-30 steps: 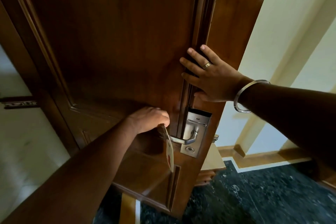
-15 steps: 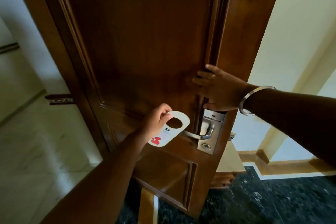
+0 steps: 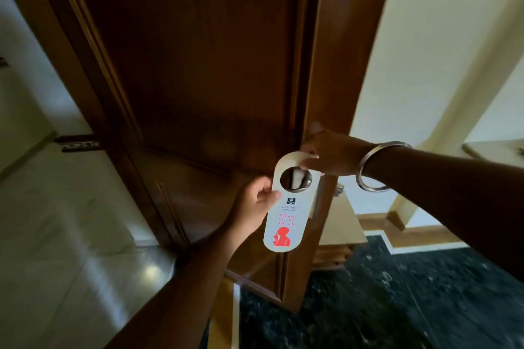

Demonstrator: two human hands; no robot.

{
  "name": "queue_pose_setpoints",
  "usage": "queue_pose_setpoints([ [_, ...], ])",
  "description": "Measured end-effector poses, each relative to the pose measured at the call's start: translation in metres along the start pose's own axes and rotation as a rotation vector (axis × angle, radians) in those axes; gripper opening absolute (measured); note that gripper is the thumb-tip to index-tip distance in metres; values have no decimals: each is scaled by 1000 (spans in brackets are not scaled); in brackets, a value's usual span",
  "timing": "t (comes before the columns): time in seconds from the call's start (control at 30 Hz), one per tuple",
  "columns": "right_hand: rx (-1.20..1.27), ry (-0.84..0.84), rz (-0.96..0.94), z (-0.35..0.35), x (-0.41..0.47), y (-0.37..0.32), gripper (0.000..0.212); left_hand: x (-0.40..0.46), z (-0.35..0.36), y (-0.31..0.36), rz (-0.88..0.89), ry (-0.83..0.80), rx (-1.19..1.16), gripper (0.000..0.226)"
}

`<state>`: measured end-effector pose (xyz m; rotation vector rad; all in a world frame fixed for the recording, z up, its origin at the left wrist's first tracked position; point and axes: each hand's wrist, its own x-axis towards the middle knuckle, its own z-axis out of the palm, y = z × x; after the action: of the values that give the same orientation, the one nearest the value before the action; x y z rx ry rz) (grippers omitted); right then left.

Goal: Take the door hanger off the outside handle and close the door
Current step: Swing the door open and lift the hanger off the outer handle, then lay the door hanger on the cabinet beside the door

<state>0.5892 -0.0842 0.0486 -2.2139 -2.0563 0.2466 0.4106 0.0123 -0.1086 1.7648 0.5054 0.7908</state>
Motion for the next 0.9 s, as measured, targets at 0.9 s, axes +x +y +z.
queue_pose_setpoints([
  [0.9,1163,73,761,163,45,442,9,153,350,-136,-869,124,-10,7],
])
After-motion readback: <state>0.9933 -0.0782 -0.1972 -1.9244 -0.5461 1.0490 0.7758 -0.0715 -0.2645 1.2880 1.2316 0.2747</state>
